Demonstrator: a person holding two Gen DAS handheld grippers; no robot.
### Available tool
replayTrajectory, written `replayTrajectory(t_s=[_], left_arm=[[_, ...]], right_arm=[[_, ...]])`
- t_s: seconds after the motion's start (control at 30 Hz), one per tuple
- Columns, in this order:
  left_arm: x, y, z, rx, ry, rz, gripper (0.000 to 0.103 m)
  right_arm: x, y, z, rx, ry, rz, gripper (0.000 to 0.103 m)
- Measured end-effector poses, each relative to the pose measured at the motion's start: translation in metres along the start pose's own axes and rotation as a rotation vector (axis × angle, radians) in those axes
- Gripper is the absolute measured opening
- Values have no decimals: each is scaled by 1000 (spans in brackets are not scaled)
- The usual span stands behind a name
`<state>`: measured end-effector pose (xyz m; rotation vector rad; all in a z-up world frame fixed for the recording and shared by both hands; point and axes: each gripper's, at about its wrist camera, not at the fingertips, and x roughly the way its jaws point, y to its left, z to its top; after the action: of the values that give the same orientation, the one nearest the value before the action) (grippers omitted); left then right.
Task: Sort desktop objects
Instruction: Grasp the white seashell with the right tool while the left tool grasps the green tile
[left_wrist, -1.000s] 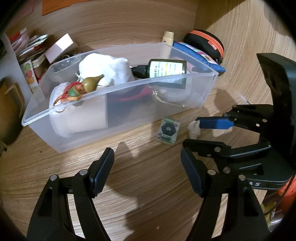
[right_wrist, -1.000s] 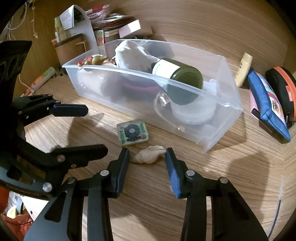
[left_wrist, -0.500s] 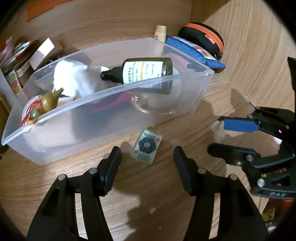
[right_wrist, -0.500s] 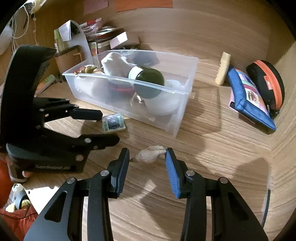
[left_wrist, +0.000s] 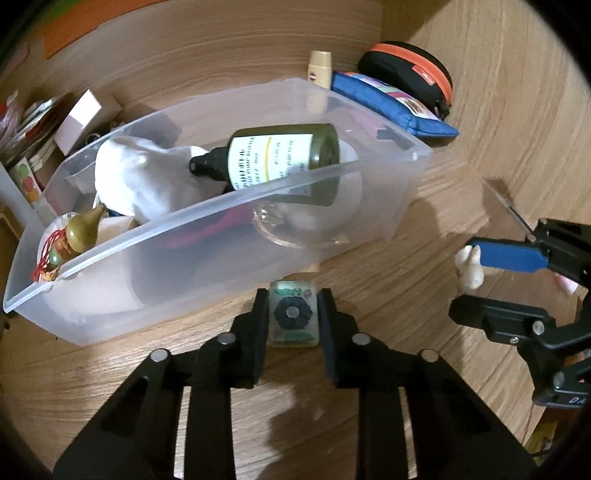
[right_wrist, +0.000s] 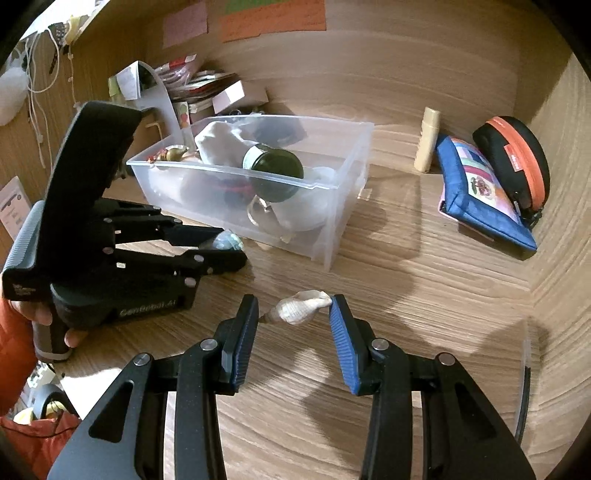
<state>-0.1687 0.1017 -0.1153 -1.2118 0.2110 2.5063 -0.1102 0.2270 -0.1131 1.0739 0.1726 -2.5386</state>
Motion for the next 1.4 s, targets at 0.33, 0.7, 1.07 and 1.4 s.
replayTrajectory(t_s=[0.33, 0.7, 1.07, 1.4], left_arm=[[-28, 2, -7, 43, -106, 88, 24], [-76, 18, -18, 31, -208, 71, 24], [-106, 48, -13, -2, -275, 87, 24], [-122, 81, -1, -53, -329, 85, 24]], right_arm=[[-3, 6, 2, -5, -10, -16, 37], [-10, 25, 18, -29, -45, -24, 37], [-21, 44, 52, -50, -136, -13, 37], [-19, 46, 83, -51, -182, 2, 37]])
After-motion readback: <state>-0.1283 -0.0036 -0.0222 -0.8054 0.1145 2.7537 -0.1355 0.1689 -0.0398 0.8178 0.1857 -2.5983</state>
